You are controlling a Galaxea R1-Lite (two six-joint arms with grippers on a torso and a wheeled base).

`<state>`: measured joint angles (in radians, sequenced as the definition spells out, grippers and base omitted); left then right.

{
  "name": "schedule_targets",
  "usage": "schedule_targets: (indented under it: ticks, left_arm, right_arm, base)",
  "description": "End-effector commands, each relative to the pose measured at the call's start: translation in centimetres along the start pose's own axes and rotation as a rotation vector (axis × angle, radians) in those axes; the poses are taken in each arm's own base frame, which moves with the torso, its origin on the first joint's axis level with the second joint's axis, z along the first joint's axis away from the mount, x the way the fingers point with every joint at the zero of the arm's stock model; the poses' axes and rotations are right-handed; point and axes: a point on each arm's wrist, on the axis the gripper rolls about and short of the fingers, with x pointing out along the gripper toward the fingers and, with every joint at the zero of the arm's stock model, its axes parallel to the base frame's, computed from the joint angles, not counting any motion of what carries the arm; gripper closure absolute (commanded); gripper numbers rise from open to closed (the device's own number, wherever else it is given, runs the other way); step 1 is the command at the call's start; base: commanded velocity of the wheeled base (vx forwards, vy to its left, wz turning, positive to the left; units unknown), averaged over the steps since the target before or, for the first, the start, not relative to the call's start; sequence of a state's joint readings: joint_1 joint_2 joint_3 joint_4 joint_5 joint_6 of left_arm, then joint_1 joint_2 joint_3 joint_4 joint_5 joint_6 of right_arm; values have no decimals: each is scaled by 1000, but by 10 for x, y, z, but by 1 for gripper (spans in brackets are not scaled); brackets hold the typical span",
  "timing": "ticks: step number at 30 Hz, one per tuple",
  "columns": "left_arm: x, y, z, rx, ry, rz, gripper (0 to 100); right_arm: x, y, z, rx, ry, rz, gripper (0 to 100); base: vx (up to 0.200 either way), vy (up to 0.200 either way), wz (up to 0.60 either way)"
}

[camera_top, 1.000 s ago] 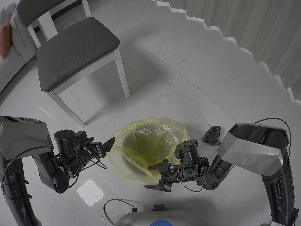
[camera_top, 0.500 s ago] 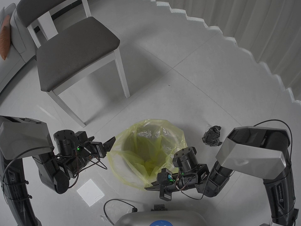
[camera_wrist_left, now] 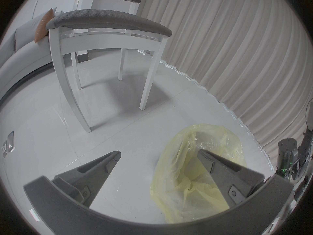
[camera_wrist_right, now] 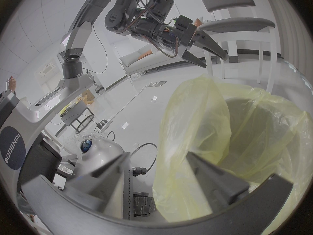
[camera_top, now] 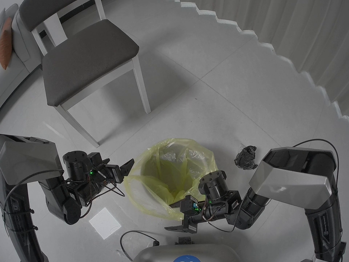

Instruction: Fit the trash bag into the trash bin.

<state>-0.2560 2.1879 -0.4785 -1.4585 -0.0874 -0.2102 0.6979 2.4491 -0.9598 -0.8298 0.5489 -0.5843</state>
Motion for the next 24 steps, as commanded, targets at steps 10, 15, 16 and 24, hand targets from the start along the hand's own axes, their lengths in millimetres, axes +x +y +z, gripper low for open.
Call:
schedule_targets:
  ticks: [10, 15, 16, 24]
  left_arm:
    - [4, -1, -13, 99, 50, 1, 0]
    - [5, 1, -22, 137, 105, 7, 0]
    - [7, 1, -24, 146, 114, 7, 0]
    - [13, -9, -26, 158, 117, -15, 0]
  right_arm:
    - [-13, 15, 17, -32, -22, -14, 0]
    - [-26, 19, 28, -48, -45, -30, 0]
    - [-33, 19, 32, -46, -50, -39, 0]
    - [-109, 13, 57, -57, -105, -197, 0]
  base:
    - [0, 0, 0]
    - [0, 0, 0]
    - [0, 0, 0]
    - [0, 0, 0]
